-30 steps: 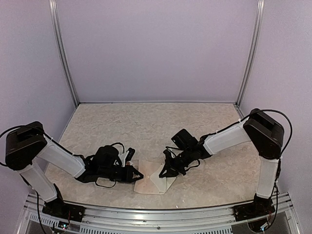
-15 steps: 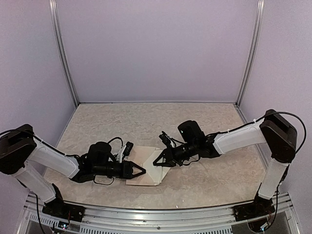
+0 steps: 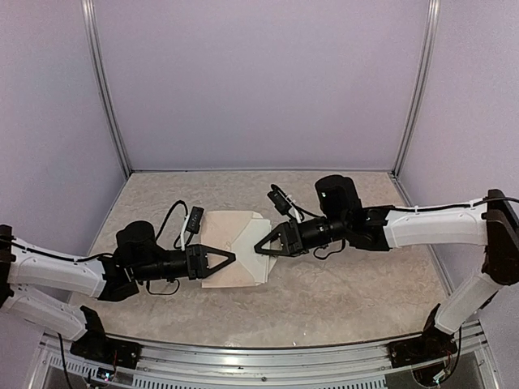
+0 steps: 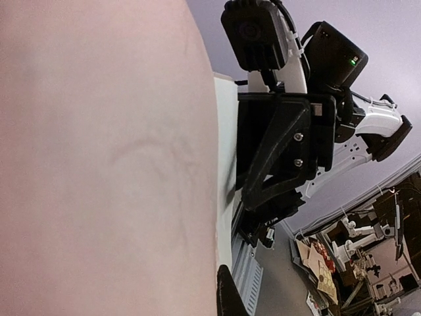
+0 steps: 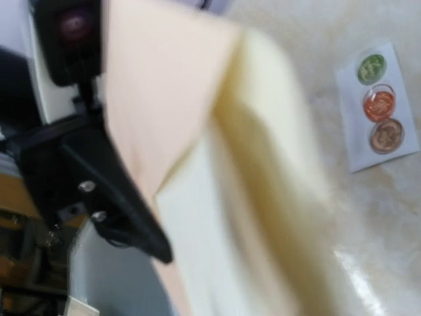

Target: Place the letter into the envelope and seal it

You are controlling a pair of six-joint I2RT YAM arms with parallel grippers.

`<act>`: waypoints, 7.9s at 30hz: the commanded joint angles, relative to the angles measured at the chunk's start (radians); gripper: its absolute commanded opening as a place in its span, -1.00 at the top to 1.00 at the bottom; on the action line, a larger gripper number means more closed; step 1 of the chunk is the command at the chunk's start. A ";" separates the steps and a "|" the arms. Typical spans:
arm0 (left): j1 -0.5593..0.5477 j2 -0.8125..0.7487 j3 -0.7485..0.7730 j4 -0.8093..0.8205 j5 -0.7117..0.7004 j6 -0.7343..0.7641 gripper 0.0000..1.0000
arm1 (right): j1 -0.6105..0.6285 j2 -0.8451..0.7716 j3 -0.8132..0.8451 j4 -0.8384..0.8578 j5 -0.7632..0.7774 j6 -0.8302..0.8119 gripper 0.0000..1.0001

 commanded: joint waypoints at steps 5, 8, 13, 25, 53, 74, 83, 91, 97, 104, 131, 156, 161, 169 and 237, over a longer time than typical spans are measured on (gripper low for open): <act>-0.027 -0.070 0.007 0.013 -0.065 0.029 1.00 | 0.016 -0.101 -0.030 0.001 0.030 -0.023 0.52; -0.043 -0.074 0.018 0.003 -0.067 0.041 1.00 | 0.029 -0.100 -0.027 0.006 0.031 -0.027 0.57; -0.061 -0.082 0.032 -0.008 -0.074 0.051 1.00 | 0.045 -0.086 -0.020 0.029 0.025 -0.024 1.00; -0.042 -0.118 0.046 -0.101 -0.087 0.081 0.23 | 0.049 -0.106 -0.019 -0.045 0.000 -0.082 1.00; -0.061 -0.034 0.047 0.018 -0.048 0.044 0.93 | 0.095 0.044 0.114 -0.004 -0.060 -0.118 1.00; -0.056 -0.083 0.028 0.013 -0.051 0.052 1.00 | 0.089 0.001 0.049 0.058 -0.038 -0.075 1.00; -0.059 -0.046 0.033 0.041 -0.032 0.037 0.76 | 0.097 0.020 0.060 0.088 -0.065 -0.072 1.00; -0.060 -0.030 0.038 0.034 -0.030 0.037 0.83 | 0.098 0.003 0.060 0.080 -0.047 -0.081 1.00; -0.067 -0.017 0.056 0.032 -0.012 0.042 0.74 | 0.097 0.020 0.064 0.090 -0.054 -0.075 1.00; -0.076 0.014 0.073 0.041 0.005 0.042 0.72 | 0.098 0.040 0.073 0.111 -0.063 -0.067 1.00; -0.062 -0.091 0.017 -0.046 -0.061 0.042 1.00 | -0.025 -0.282 -0.081 -0.175 0.182 -0.172 -0.82; -0.057 0.006 -0.019 -0.025 -0.074 -0.013 0.64 | 0.011 -0.151 -0.078 -0.273 0.222 -0.165 1.00; -0.057 0.029 -0.018 -0.022 -0.075 -0.004 1.00 | 0.001 -0.167 -0.080 -0.270 0.241 -0.148 0.83; -0.065 0.011 -0.027 0.033 0.022 0.019 1.00 | -0.142 -0.298 -0.199 -0.202 0.277 -0.047 -0.39; 0.109 0.153 0.229 -0.768 -0.406 0.144 -0.07 | -0.043 0.007 -0.164 -0.080 0.202 -0.039 1.00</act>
